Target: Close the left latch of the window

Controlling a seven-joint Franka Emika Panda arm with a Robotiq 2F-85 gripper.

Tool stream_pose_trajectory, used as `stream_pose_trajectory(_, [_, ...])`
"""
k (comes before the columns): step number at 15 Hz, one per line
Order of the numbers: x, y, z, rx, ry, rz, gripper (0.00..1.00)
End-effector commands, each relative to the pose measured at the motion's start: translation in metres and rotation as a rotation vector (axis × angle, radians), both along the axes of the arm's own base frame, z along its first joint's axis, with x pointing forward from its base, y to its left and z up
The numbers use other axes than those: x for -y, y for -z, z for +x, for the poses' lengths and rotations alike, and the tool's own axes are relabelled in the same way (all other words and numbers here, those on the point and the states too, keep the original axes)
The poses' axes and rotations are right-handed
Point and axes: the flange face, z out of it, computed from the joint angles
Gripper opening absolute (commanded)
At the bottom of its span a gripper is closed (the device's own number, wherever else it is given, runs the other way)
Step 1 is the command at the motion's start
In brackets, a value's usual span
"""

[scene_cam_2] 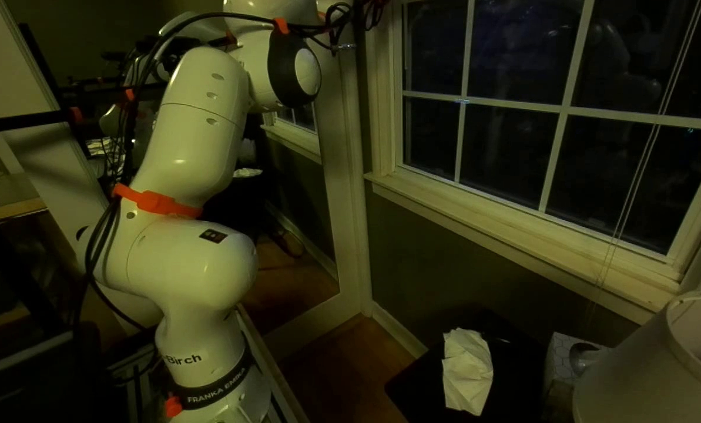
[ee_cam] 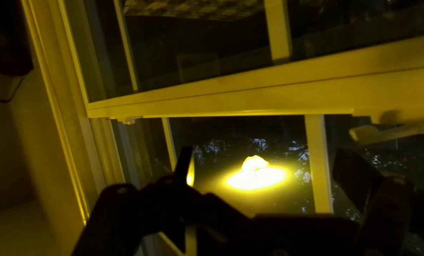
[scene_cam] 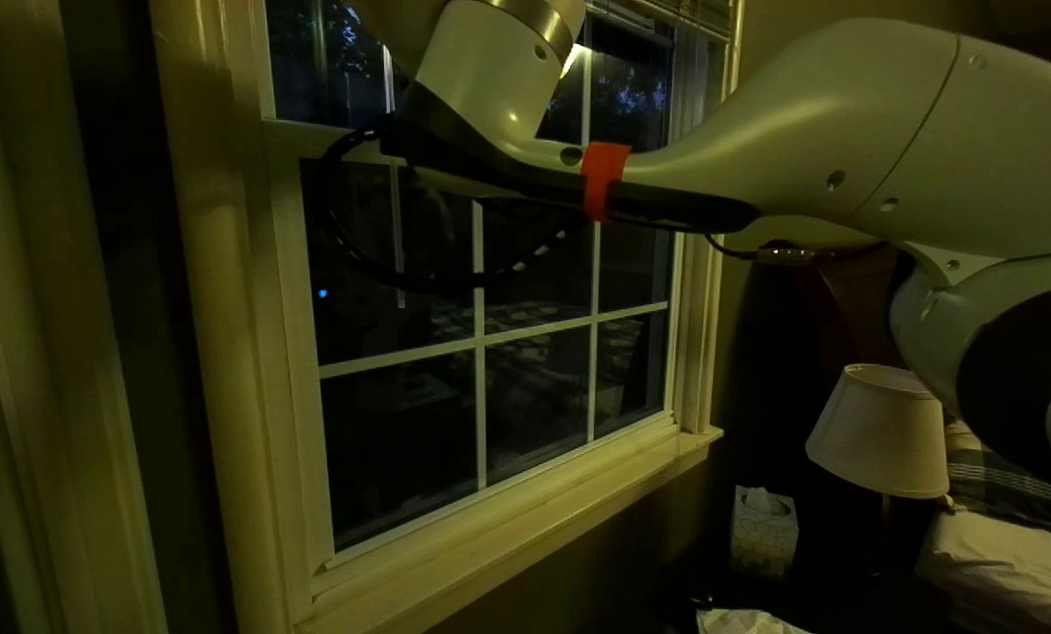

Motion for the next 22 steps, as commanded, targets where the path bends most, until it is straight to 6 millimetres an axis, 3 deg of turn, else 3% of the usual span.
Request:
stream_pose_trajectory(1, [0.014,-0.001,0.001,-0.005,0.062,-0.02,1.0])
stream_pose_trajectory(8, [0.016,0.009,0.02,-0.043,-0.075,0.04,1.0])
stream_pose_trajectory(15, [0.036,-0.004,0.041,0.054,-0.236,-0.013,1.0])
stream_pose_trajectory(22, [0.037,-0.014,0.03,0.034,-0.197,-0.013,1.0])
